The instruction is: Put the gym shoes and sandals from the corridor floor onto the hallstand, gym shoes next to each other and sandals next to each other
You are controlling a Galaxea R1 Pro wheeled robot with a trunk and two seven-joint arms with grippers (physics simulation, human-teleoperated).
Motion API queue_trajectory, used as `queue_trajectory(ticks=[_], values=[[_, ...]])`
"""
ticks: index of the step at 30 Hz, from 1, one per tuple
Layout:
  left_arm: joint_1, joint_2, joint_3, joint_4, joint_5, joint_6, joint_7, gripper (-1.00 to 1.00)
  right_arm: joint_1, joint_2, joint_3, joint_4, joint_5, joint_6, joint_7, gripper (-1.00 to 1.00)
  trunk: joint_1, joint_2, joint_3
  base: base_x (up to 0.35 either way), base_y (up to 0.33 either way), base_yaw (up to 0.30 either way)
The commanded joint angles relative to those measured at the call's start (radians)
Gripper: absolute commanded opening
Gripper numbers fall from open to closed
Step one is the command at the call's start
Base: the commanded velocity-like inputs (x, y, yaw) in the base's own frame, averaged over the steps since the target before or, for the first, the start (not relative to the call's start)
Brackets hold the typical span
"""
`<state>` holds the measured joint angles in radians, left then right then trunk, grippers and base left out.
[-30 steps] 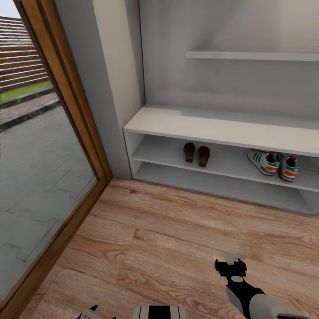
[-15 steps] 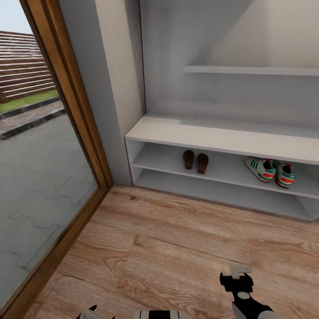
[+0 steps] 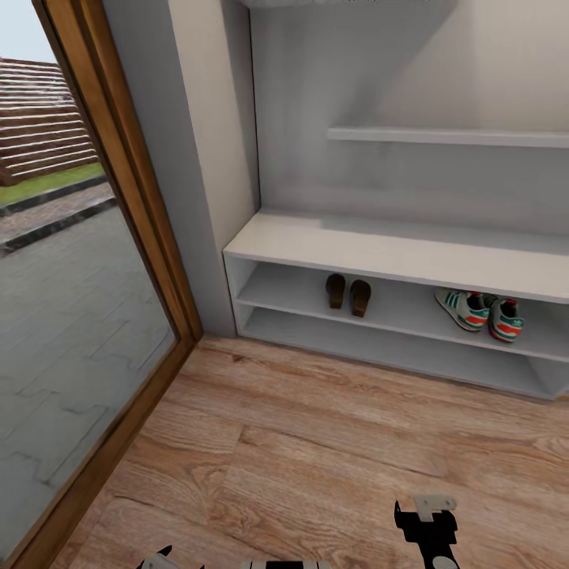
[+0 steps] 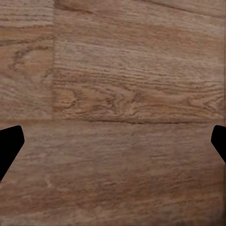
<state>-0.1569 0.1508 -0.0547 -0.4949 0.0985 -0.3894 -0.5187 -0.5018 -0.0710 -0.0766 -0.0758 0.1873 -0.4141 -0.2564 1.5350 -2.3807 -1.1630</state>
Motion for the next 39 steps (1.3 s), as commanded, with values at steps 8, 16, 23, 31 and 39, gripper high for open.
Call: queue_trajectory(ticks=[8,16,23,31,39], values=[[0.0,-0.003,-0.004,0.002,0.012,-0.002,0.002,1.0,0.006,0.001,-0.008,0.002,0.011,-0.015,-0.002,1.0,-0.031,0.056,0.024,0.0,0.0,0.0],[0.0,-0.005,-0.004,0.041,0.038,-0.006,0.083,1.0,0.013,0.005,-0.008,0.024,0.011,-0.021,-0.001,1.0,-0.062,0.112,0.05,0.0,0.0,0.0],[0.0,-0.003,0.009,0.05,0.067,-0.008,0.108,1.0,0.014,0.011,-0.008,0.028,0.011,-0.021,-0.001,1.0,-0.088,0.161,0.071,0.0,0.0,0.0],[0.0,-0.001,0.069,0.054,0.086,-0.009,0.112,1.0,0.032,0.031,-0.008,0.045,0.012,-0.018,-0.002,1.0,-0.119,0.217,0.097,0.0,0.0,0.0],[0.0,-0.004,0.072,0.055,0.085,-0.008,0.112,1.0,0.127,0.04,-0.008,0.051,0.012,-0.017,-0.003,1.0,-0.15,0.273,0.122,0.0,0.0,0.0]])
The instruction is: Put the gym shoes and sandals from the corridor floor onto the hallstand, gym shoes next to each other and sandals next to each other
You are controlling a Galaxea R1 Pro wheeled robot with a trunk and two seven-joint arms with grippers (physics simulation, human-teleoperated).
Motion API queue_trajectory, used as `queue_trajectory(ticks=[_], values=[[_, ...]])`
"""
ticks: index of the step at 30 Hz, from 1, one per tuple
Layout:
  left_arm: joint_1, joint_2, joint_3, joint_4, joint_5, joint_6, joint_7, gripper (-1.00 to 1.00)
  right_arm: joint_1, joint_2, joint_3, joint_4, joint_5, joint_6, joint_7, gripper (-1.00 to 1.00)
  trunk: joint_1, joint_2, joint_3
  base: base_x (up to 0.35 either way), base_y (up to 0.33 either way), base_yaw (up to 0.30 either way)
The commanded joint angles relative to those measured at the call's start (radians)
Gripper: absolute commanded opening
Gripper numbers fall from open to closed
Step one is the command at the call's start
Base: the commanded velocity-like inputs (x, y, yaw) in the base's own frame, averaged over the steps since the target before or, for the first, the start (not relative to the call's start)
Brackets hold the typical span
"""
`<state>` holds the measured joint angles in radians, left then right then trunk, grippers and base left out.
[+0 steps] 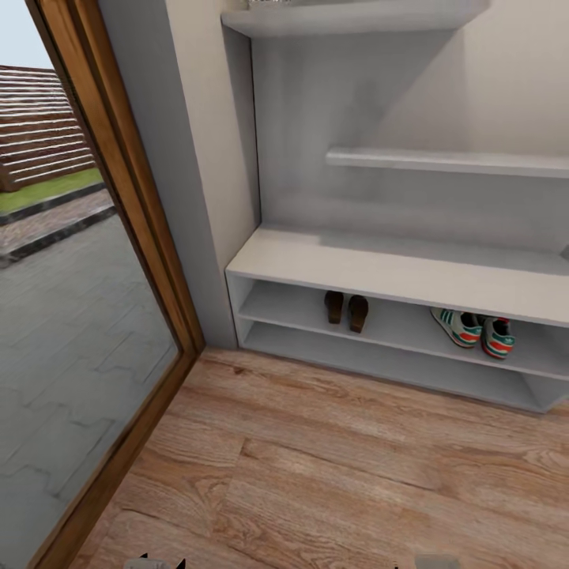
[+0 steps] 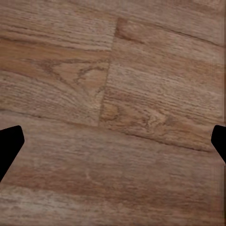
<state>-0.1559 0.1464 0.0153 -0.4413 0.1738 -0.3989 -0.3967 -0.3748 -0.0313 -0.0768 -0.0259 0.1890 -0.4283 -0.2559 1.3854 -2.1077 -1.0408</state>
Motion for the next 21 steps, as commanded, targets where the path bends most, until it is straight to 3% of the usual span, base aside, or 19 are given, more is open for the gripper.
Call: queue_trajectory(ticks=[1,21], values=[[-0.001,0.0,0.002,0.001,0.01,0.001,-0.01,1.0,0.002,0.0,-0.008,0.001,0.011,-0.003,-0.003,1.0,-0.004,0.007,0.003,0.0,0.0,0.0],[-0.001,0.003,0.005,0.027,0.012,0.001,-0.008,1.0,0.013,0.004,-0.008,0.001,0.01,-0.003,-0.003,1.0,-0.081,0.147,0.065,0.0,0.0,0.0]])
